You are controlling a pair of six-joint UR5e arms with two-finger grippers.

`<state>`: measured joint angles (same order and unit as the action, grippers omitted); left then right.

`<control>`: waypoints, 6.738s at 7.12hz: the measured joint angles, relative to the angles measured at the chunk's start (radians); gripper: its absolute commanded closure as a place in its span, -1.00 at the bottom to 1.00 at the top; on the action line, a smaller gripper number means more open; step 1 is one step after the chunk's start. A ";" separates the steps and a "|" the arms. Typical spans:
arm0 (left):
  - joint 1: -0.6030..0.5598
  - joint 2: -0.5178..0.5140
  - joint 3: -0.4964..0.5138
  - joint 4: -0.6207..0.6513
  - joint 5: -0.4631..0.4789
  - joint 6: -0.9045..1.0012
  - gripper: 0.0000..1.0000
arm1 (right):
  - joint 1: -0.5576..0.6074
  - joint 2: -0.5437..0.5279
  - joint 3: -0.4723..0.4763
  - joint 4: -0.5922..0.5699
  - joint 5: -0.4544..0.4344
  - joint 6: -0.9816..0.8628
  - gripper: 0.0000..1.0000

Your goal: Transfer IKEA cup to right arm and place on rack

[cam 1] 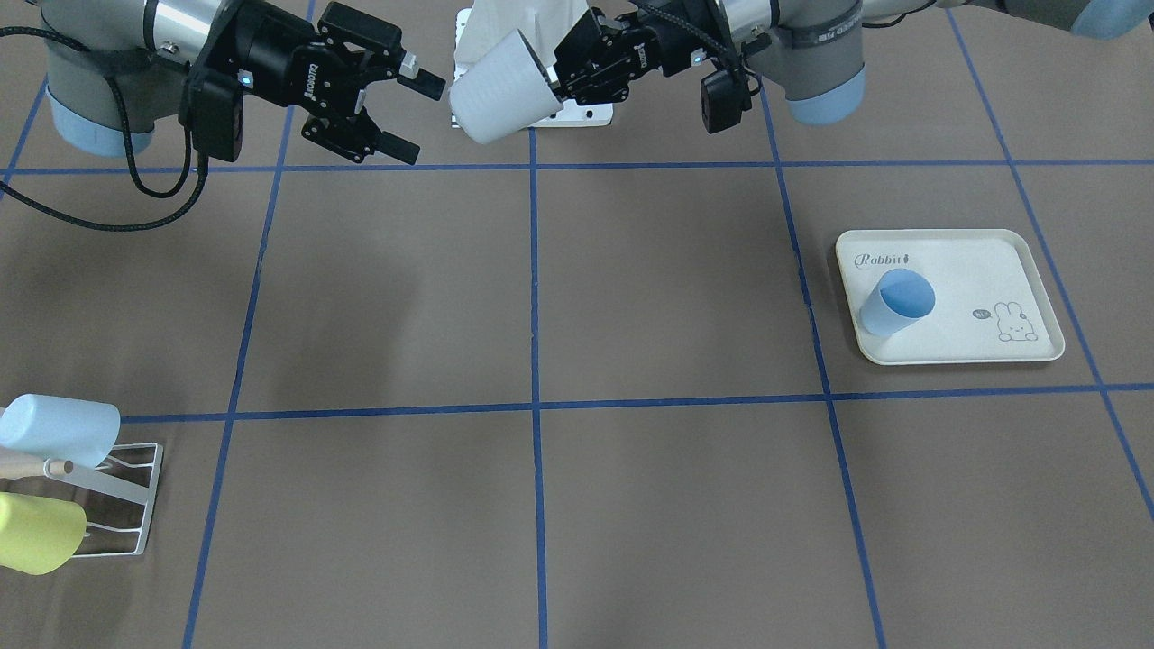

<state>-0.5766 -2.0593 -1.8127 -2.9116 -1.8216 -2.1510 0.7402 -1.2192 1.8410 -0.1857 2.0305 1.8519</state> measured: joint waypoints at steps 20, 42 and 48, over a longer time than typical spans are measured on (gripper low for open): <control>0.079 -0.053 0.141 -0.473 0.081 -0.504 1.00 | -0.114 0.067 -0.012 0.273 -0.147 0.125 -0.91; -0.196 0.077 0.125 -0.444 -0.027 -0.474 -1.00 | -0.072 0.046 -0.048 0.285 -0.316 0.049 0.61; -0.351 0.163 0.162 -0.134 -0.266 0.198 -1.00 | 0.212 0.053 -0.268 -0.066 -0.246 -0.377 0.67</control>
<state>-0.9272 -1.8963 -1.6506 -3.0459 -2.0874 -1.9530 0.9519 -1.1658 1.5735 -0.2513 1.7847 1.4754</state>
